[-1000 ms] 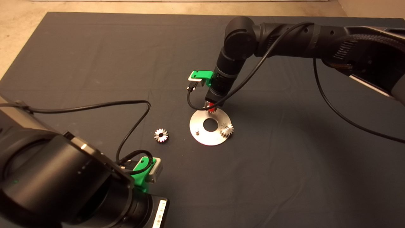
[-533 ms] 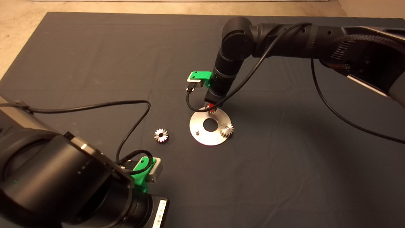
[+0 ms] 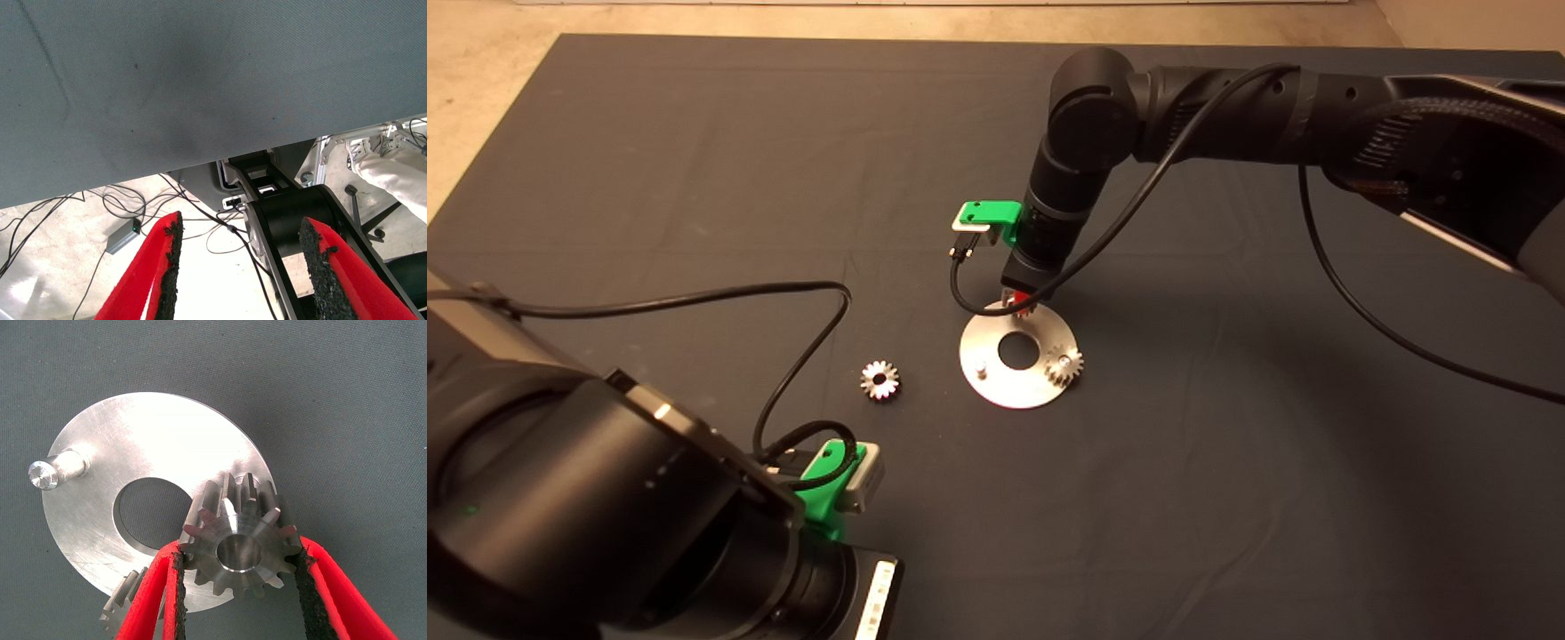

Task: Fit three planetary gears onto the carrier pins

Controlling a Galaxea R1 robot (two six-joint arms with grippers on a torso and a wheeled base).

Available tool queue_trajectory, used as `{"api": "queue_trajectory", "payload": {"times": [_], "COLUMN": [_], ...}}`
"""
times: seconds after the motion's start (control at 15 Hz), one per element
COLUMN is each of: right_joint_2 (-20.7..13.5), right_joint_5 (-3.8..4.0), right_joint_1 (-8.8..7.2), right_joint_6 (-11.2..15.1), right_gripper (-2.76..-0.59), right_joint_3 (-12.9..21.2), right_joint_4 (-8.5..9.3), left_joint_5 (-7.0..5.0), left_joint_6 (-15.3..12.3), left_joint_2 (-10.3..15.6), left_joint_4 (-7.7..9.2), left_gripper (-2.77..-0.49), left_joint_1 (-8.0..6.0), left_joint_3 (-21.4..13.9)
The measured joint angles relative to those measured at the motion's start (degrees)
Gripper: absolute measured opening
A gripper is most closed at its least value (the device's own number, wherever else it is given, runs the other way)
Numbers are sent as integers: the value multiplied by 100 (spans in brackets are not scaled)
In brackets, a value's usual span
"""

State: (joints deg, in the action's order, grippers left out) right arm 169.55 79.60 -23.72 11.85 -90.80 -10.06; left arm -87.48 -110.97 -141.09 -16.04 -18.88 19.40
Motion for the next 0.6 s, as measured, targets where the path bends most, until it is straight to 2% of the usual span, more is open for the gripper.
{"api": "queue_trajectory", "payload": {"times": [0.33, 0.6], "right_joint_2": [9, 120], "right_joint_5": [11, 140], "right_joint_1": [0, -11], "right_joint_6": [-139, -155], "right_gripper": [-247, -247], "right_joint_3": [-5, -190], "right_joint_4": [-2, 9], "left_joint_5": [0, 0], "left_joint_6": [0, 0], "left_joint_2": [0, -2], "left_joint_4": [0, 0], "left_gripper": [-208, -208], "left_joint_1": [-1, -2], "left_joint_3": [0, 0]}}
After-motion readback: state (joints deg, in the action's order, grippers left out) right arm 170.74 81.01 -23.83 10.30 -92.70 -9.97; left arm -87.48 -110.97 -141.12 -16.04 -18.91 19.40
